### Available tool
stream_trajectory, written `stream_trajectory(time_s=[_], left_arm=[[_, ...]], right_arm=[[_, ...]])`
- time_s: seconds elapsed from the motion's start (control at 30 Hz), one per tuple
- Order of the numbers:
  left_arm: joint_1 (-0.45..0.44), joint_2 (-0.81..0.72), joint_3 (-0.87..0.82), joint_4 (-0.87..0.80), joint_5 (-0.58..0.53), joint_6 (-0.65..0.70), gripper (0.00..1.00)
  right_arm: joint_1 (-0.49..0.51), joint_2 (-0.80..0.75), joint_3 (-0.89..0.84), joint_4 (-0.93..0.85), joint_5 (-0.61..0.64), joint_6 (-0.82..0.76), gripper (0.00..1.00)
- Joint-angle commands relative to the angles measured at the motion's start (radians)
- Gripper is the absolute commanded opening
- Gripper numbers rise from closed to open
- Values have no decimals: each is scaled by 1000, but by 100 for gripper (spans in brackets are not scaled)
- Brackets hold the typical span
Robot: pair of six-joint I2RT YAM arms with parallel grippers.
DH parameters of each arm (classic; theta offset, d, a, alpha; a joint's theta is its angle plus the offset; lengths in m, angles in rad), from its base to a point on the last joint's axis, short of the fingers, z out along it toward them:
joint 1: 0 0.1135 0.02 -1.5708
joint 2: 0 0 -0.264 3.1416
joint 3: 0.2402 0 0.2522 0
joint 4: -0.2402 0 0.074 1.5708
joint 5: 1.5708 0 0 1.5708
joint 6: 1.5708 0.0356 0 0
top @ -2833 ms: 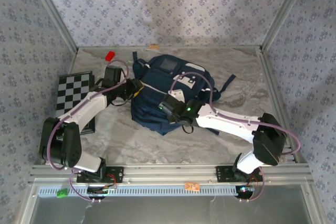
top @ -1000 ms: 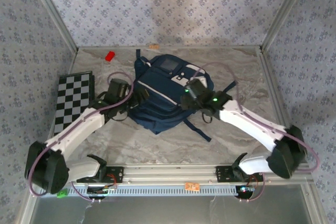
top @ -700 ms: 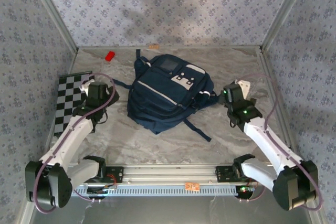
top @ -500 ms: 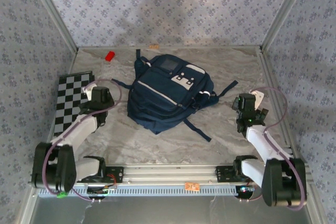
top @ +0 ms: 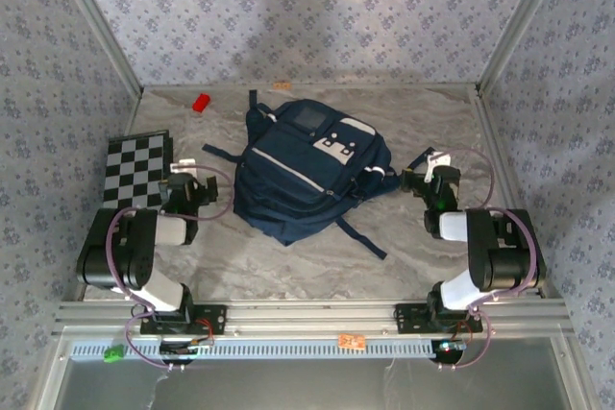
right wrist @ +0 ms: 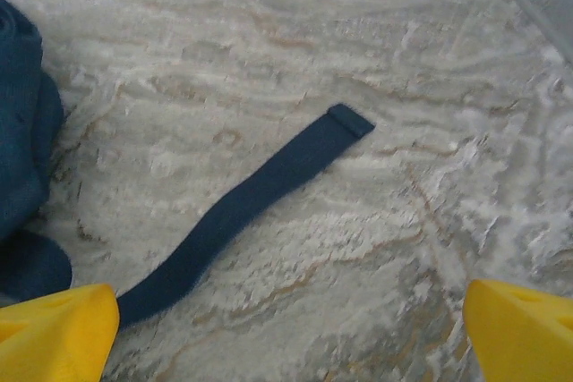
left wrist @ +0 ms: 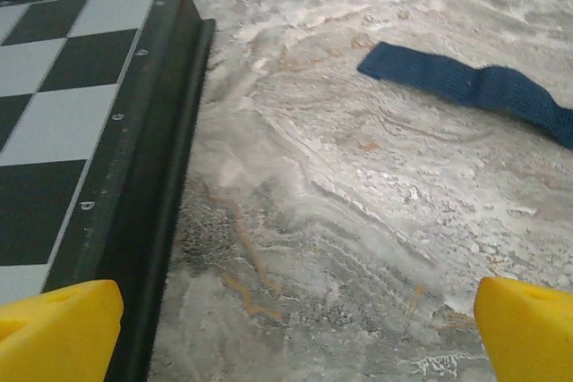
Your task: Pack the student bag
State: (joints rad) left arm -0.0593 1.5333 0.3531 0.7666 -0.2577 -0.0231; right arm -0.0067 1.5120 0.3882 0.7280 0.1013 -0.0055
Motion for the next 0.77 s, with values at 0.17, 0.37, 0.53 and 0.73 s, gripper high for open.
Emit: stream_trajectory(time_s=[0.17,0.37,0.53,0.73], left_arm=[[65,1,55,58,146,-20,100],[66,1,55,56,146,-19,100],[66,1,56,56,147,-18,100],[66,1,55,56,147,-18,100]], right_arm=[[-12,11,0,97,-36,-23,100],[-17,12,0,96,-44,-21,100],[-19,13,4,90,-47,-20,100],[-22,13,3,91,-54,-18,100]])
